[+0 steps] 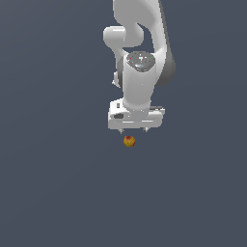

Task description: Pick up the object and move it to a goal position.

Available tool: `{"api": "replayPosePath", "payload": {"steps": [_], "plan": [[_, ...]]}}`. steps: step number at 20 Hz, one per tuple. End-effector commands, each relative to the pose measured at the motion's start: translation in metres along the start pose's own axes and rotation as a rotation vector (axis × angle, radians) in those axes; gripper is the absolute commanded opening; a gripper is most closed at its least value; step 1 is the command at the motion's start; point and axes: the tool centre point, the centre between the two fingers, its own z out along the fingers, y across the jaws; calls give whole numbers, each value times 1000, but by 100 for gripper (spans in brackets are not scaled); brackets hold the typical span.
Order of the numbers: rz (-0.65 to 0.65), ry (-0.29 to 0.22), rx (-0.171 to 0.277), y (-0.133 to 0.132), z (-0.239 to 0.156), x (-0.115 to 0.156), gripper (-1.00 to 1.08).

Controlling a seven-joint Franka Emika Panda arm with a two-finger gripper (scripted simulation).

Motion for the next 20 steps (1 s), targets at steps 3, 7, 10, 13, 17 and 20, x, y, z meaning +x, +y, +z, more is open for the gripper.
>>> {"api": "replayPosePath", "payload": {"steps": [3, 7, 10, 13, 17, 20], "plan": [[5, 1, 1, 2, 0, 0, 100], [48, 8, 8, 18, -1, 3, 100], [79, 12, 12, 29, -2, 4, 100], [84, 13, 13, 31, -2, 4, 100], [66, 12, 12, 30, -1, 4, 100], [39, 11, 10, 30, 2, 3, 100]]}}
